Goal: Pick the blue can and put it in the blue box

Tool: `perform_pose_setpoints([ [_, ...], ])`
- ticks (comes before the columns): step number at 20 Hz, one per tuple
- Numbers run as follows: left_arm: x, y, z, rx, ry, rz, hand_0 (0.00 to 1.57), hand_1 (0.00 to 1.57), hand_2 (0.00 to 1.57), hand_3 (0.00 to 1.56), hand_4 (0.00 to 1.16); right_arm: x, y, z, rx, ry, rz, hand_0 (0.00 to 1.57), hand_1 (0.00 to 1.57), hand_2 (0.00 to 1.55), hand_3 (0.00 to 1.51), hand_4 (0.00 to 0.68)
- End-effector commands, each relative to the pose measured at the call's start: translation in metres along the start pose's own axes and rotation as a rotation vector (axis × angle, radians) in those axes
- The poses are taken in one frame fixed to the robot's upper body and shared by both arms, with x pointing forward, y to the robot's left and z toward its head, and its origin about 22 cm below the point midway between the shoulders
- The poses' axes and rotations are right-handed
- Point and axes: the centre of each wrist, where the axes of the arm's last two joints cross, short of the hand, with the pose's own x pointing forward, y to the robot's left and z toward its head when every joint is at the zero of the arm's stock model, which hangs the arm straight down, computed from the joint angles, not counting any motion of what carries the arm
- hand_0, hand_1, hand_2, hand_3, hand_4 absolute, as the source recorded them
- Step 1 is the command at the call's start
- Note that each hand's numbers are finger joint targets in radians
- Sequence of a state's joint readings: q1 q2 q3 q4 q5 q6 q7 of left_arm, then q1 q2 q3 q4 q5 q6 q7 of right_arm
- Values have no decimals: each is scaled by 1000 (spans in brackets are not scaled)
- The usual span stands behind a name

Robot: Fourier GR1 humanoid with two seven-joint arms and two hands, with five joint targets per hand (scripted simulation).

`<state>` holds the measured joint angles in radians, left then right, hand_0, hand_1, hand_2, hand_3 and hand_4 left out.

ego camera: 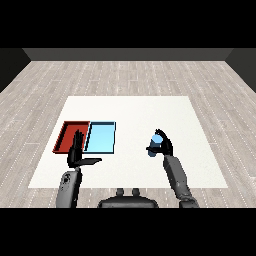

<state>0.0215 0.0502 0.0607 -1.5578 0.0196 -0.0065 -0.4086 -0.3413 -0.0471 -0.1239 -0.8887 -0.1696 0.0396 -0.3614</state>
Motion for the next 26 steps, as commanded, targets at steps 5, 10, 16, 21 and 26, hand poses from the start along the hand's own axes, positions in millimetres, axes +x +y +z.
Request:
perform_pose_setpoints([
  [5, 6, 8, -3, 28, -15, -3, 0, 0, 0, 0, 0, -5, 12, -14, -81, 47, 89, 1472, 1472, 1461, 1444, 554],
  [10, 10, 15, -3, 7, 8, -14, 0, 0, 0, 0, 0, 14, 17, -2, -40, 2, 70, 1447, 1447, 1445, 1309, 481],
  [16, 3, -10, -6, -34, 1, 4, 0, 0, 0, 0, 0, 44, 33, 6, -13, -142, 153, 1451, 1451, 1470, 1345, 486],
  [21, 7, -7, 20, -42, 15, 9, 0, 0, 0, 0, 0, 47, 41, -1, 15, -193, 158, 1452, 1452, 1475, 1352, 516],
  [26, 4, -49, -4, -116, 18, 65, 0, 0, 0, 0, 0, 74, 52, 0, 74, -247, 160, 1451, 1451, 1472, 1377, 532],
])
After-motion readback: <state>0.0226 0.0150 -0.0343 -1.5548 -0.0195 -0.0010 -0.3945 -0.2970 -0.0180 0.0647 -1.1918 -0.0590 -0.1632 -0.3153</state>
